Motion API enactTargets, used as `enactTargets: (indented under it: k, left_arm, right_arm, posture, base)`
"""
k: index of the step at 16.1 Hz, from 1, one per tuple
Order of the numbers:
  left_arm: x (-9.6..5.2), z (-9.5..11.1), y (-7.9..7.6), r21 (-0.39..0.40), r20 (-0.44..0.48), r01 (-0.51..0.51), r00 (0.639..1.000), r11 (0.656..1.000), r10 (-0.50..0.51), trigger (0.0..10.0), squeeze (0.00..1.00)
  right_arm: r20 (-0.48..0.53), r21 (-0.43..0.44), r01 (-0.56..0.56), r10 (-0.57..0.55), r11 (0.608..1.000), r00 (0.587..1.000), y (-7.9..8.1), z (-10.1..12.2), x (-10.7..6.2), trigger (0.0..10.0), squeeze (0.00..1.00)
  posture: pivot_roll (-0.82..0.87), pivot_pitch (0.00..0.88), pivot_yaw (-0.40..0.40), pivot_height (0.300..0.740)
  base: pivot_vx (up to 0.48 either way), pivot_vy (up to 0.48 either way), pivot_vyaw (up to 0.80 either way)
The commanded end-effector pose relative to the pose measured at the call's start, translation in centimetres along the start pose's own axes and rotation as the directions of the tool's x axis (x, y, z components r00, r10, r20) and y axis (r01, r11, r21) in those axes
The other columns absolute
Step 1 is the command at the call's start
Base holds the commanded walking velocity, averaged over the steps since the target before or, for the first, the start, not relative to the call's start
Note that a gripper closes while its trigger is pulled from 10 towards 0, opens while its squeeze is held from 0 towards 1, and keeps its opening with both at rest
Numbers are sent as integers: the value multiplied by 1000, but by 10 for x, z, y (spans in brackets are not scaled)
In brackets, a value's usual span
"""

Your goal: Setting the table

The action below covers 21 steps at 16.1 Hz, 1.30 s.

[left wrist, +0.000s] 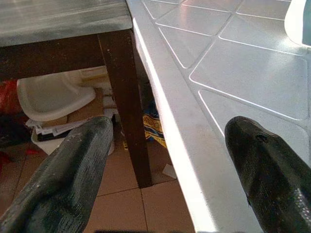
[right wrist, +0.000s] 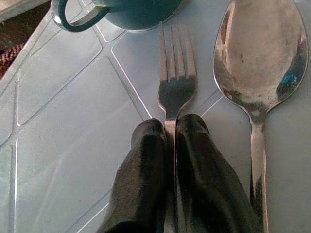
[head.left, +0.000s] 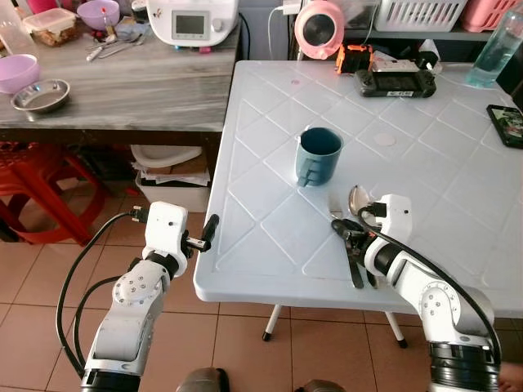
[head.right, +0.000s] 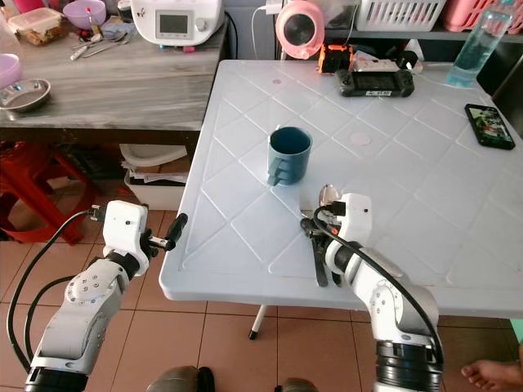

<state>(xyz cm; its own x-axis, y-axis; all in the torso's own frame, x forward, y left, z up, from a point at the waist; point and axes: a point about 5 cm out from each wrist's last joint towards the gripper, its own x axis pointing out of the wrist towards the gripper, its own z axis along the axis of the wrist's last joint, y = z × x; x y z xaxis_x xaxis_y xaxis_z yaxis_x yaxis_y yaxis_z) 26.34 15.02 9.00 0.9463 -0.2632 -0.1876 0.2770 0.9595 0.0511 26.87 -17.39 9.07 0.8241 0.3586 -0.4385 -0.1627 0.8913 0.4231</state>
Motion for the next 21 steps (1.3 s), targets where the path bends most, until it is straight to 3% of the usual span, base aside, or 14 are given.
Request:
enactTargets:
  k: [1,5,10,11,12,14,15,16,19,20,21]
  left_arm:
    - [0,-3,1,7,-24,-3,1000,1000,3,10000,0]
    - [1,-6,-1,-6,-39,2,999,1000,-2,10000,0]
    - [2,-7,-2,-13,-42,4,999,1000,-4,10000,0]
    - [3,-7,-2,-13,-44,6,999,1000,-6,10000,0]
    - [4,-7,-3,-13,-45,8,999,1000,-9,10000,0]
    - [5,-7,-4,-12,-46,11,999,1000,-12,10000,0]
    - [6,-7,-4,-13,-46,12,999,1000,-13,10000,0]
    - [6,-7,-4,-13,-48,13,999,1000,-14,10000,0]
    - [7,-8,-4,-14,-58,15,998,1000,-16,10000,0]
    - [7,-9,-4,-15,-63,17,998,1000,-18,10000,0]
    - [7,-9,-4,-16,-65,19,998,1000,-20,10000,0]
  right_arm:
    - [-289,149,51,-6,988,957,-7,-62,2,0,0]
    - [-246,183,101,-54,978,968,-10,-55,4,0,0]
    - [-79,209,143,-129,967,988,0,-26,10,0,0]
    - [-68,212,142,-130,967,989,4,-23,11,784,0]
    - [-73,209,155,-142,966,987,7,-23,12,10000,0]
    - [-97,205,166,-149,964,984,10,-27,15,10000,0]
    - [-115,205,173,-151,963,982,10,-30,15,10000,388]
    - [-137,201,172,-146,964,980,9,-33,15,10000,1000]
    - [-194,92,172,-151,981,969,4,-35,14,10000,1000]
    - [-201,5,169,-165,986,966,0,-32,14,10000,863]
    - [-202,-42,170,-175,985,964,-3,-31,13,10000,0]
  posture:
    - [-5,69,52,740]
    - [-12,62,46,740]
    - [-23,49,48,740]
    - [-25,48,49,740]
    - [-26,47,49,740]
    - [-25,44,47,740]
    - [-24,44,46,740]
    - [-23,43,45,740]
    - [-24,40,42,740]
    - [-26,38,41,740]
    - [-27,37,41,740]
  base:
    - [0,0,0]
    - [0,0,0]
    - [0,0,0]
    - [0,0,0]
    - [0,0,0]
    - [0,0,0]
    - [0,0,0]
    - [0,0,0]
    - [0,0,0]
    - [0,0,0]
    - [0,0,0]
